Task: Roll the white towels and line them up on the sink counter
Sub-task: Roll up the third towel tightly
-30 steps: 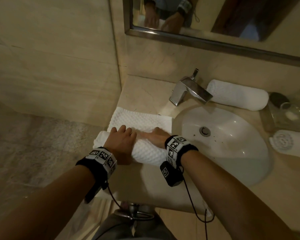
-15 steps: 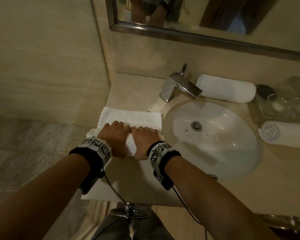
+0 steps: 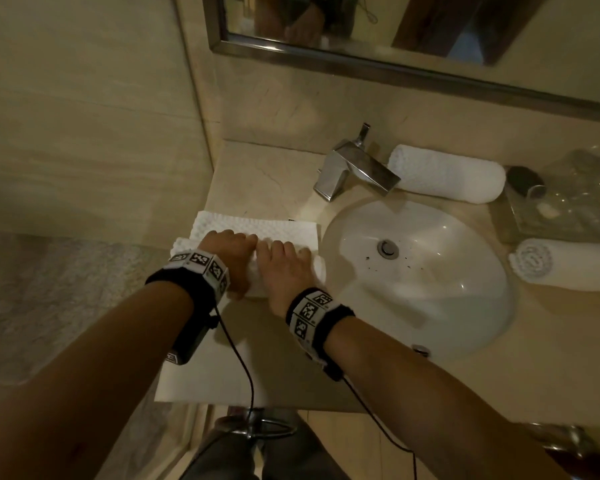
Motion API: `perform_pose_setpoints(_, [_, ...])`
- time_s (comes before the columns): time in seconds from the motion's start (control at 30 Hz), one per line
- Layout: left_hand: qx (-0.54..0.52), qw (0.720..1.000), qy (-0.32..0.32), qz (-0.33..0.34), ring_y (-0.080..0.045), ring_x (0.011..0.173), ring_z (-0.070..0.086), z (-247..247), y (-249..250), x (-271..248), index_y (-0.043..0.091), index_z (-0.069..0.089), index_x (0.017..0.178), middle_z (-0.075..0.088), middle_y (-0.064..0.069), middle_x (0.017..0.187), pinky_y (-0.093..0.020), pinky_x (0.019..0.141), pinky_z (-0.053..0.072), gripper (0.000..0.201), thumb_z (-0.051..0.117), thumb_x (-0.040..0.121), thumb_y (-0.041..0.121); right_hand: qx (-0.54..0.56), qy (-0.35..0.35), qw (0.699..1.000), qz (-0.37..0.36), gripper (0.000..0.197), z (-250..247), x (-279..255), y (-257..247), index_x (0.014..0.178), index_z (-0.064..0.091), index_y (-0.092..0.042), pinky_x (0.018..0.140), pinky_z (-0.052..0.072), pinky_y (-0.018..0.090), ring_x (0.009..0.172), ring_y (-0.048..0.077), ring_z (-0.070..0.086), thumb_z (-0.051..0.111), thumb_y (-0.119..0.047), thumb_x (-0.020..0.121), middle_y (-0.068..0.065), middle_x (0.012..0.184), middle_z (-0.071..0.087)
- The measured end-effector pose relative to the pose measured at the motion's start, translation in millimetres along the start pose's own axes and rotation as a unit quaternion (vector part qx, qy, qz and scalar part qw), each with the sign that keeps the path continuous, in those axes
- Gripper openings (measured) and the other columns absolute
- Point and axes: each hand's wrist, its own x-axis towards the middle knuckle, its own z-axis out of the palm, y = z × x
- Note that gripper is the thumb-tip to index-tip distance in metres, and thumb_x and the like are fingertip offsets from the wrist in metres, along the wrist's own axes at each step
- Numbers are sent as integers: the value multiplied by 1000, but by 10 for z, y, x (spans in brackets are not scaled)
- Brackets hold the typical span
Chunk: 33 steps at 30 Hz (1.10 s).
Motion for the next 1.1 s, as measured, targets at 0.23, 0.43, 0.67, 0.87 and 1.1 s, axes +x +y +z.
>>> perform_pose_setpoints(0.23, [68,982,177,14,-27,93,49,257,65,-263,11,46,120,53,-8,106,-42,88,41,53,62,72,28,39,-31,999,-23,85,-137,224,138,132,34,-15,100,38,49,115,28,49,79,-35,63,6,123,50])
perform_pose_setpoints(0.43, [6,998,65,-19,-24,106,51,10,113,-90,16,41,120,54,-4,113,-37,92,39,61,69,68,32,102,-99,989,-31,66,-284,312,268,123,43,-13,85,48,39,101,26,59,71,-42,71,6,110,59])
perform_pose_setpoints(0.67, [-41,997,-67,-9,-21,82,62,-113,42,99,22,49,108,58,3,83,-27,65,47,68,73,44,24,68,-119,990,-33,83,-258,308,288,128,40,-14,94,45,48,110,29,50,74,-47,59,8,121,51])
perform_pose_setpoints(0.87, [-60,997,-56,2,-22,95,56,-112,32,126,18,47,117,58,-2,102,-31,78,52,80,76,43,24,27,-10,999,-36,82,-49,135,197,138,31,-10,101,35,44,119,28,46,73,-21,69,9,130,45])
perform_pose_setpoints(1.1, [-16,992,120,41,-26,105,44,112,27,-134,13,37,132,47,-5,119,-40,92,38,100,25,57,79,92,-104,989,-54,71,-287,453,358,116,45,-16,77,50,34,92,25,62,79,-37,57,2,105,60])
